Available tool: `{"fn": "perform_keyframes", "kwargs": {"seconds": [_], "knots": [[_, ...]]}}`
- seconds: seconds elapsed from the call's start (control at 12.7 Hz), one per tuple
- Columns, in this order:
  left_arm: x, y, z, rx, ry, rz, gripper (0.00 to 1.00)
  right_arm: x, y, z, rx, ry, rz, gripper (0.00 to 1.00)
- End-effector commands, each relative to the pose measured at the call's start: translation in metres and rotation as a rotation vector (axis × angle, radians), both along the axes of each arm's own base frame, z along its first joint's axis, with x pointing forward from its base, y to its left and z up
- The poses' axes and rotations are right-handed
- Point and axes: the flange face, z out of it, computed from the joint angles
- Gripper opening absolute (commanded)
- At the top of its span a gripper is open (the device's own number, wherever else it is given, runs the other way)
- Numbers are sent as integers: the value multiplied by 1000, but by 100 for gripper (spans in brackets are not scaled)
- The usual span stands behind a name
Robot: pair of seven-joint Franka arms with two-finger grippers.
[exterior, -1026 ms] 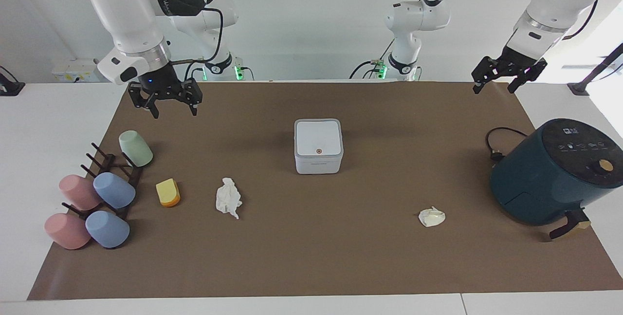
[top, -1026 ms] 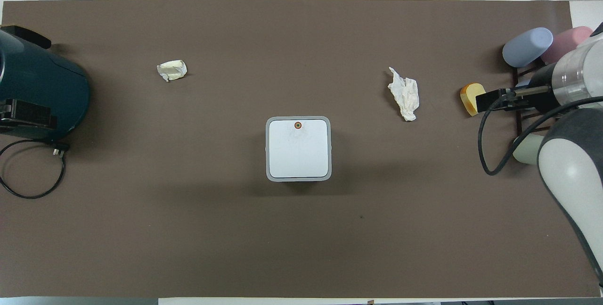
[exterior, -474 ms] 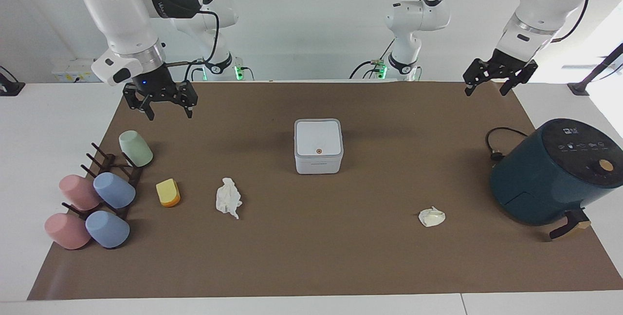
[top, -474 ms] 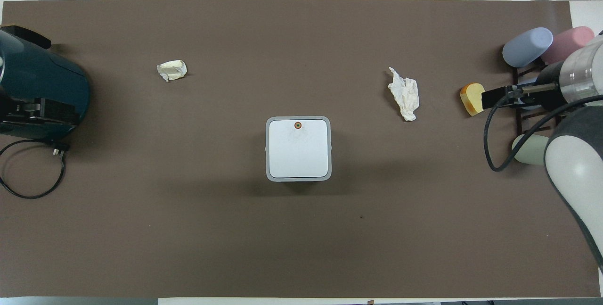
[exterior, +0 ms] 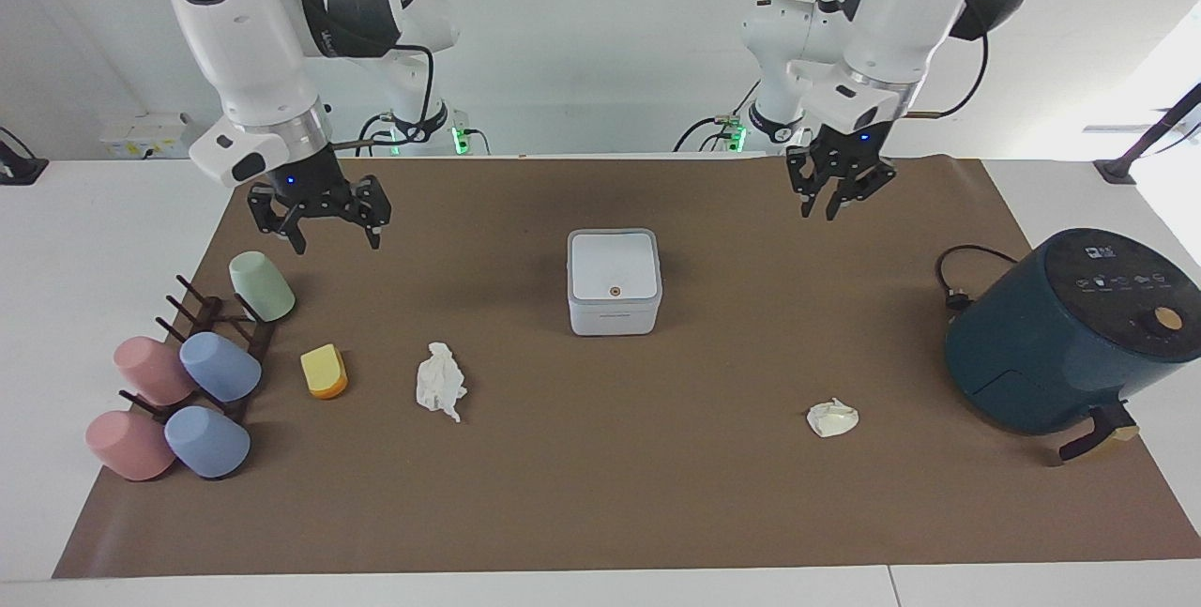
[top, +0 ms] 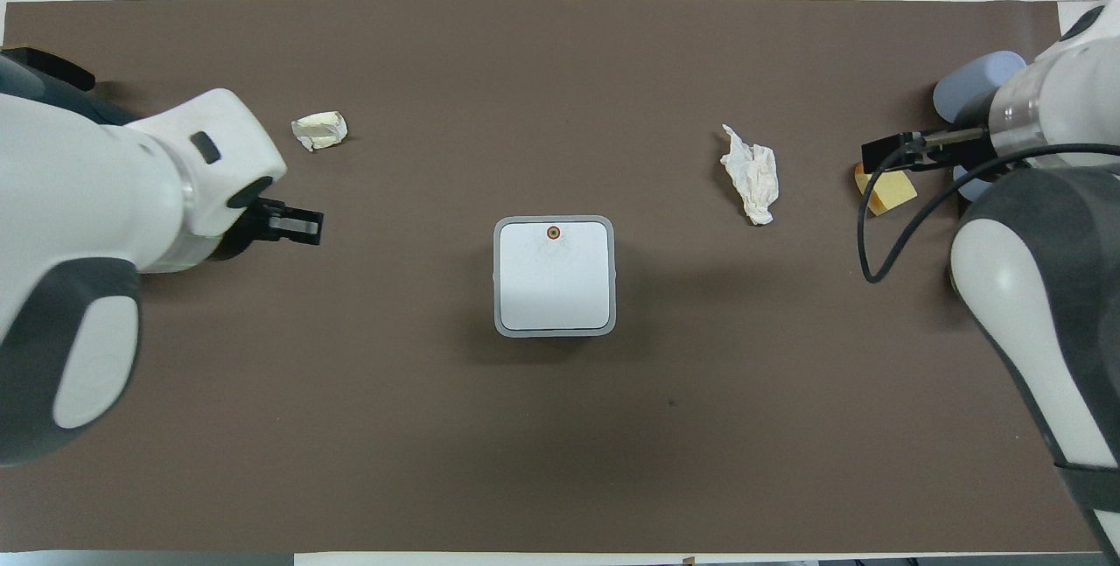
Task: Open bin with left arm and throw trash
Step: 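Reach the left gripper to the bin lid while the right gripper grasps the tissue, then lift the bin lid with the left gripper while the right gripper holds the tissue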
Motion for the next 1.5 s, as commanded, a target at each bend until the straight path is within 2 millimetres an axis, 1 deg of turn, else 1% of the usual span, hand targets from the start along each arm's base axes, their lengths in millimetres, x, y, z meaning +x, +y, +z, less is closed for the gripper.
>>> {"fn": "perform_keyframes", "kwargs": {"seconds": [0.0,0.08,0.16,0.24,0.32,0.39,0.47,0.55,0.63,0.71,0.79,0.87,0.95,1.03,1.11,1.18,1.26,1.34,1.42], "knots": [[-18,-56,-25,-45,-70,16,0,33,30,-34,58,-27,17,100],[-23,-73,-31,-56,-72,12,0,40,33,-48,69,-33,-10,100],[-23,-91,-43,-57,-66,8,0,49,45,-66,71,-43,-5,100],[-21,-109,-55,-75,-76,23,0,55,67,-89,66,-57,25,100],[-21,-128,-68,-93,-91,15,0,61,67,-102,65,-61,20,100],[-20,-142,-82,-103,-101,3,0,69,71,-127,57,-57,23,100],[-20,-155,-92,-114,-110,-8,0,77,72,-150,53,-61,23,100],[-16,-166,-102,-118,-108,-1,0,81,74,-173,50,-54,22,100],[-11,-179,-112,-124,-105,14,0,80,79,-193,44,-47,28,100],[-11,-190,-122,-135,-109,16,0,79,75,-207,40,-37,25,100],[-11,-196,-123,-154,-126,20,0,77,73,-215,40,-25,18,100],[-13,-203,-134,-157,-122,24,0,74,76,-225,36,-10,21,100],[-12,-209,-147,-159,-122,25,0,70,75,-230,35,-1,22,100],[-13,-212,-151,-163,-123,23,0,67,75,-235,38,-10,14,99],[-14,-212,-154,-161,-121,22,0,61,74,-242,38,-10,13,92],[-13,-213,-163,-153,-112,21,0,55,72,-248,35,7,14,79],[-13,-214,-173,-143,-102,19,0,50,71,-250,34,19,13,64],[-17,-217,-177,-132,-89,11,0,45,70,-255,31,40,12,41],[-20,-218,-177,-126,-82,9,0,44,70,-253,30,50,13,16]]}}
